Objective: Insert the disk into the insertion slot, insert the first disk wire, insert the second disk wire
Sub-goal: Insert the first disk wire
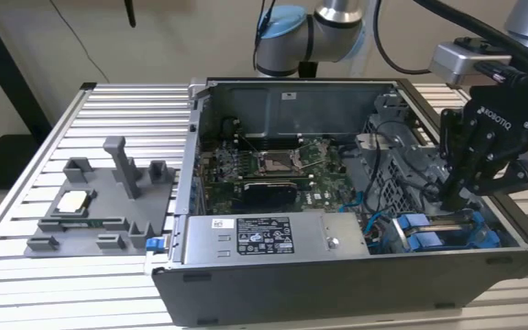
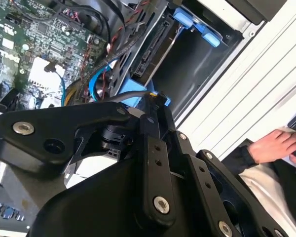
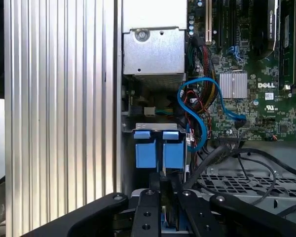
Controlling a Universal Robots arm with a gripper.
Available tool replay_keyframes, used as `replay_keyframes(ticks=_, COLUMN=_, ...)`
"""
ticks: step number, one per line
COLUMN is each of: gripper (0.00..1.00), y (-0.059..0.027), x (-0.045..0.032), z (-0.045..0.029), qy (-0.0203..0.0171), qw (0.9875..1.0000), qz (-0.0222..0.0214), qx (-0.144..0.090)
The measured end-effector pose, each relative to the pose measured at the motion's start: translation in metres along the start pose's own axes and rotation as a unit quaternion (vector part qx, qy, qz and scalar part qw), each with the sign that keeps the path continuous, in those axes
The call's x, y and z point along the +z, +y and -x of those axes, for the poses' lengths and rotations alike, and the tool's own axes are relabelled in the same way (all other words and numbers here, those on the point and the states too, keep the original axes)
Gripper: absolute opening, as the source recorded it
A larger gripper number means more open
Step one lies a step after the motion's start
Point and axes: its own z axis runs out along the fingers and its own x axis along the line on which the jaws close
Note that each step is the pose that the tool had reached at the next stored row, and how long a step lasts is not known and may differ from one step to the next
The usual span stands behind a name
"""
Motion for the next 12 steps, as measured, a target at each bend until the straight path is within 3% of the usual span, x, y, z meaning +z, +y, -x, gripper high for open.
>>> replay_keyframes(ticks=9, gripper=0.19, y=-0.0003, x=0.0042, z=-0.0033, qy=0.0178, qw=0.9998, qz=-0.0005, qx=0.001)
replay_keyframes(ticks=12, gripper=0.19, y=-0.0004, x=0.0052, z=-0.0035, qy=0.0256, qw=0.9997, qz=-0.0010, qx=0.002)
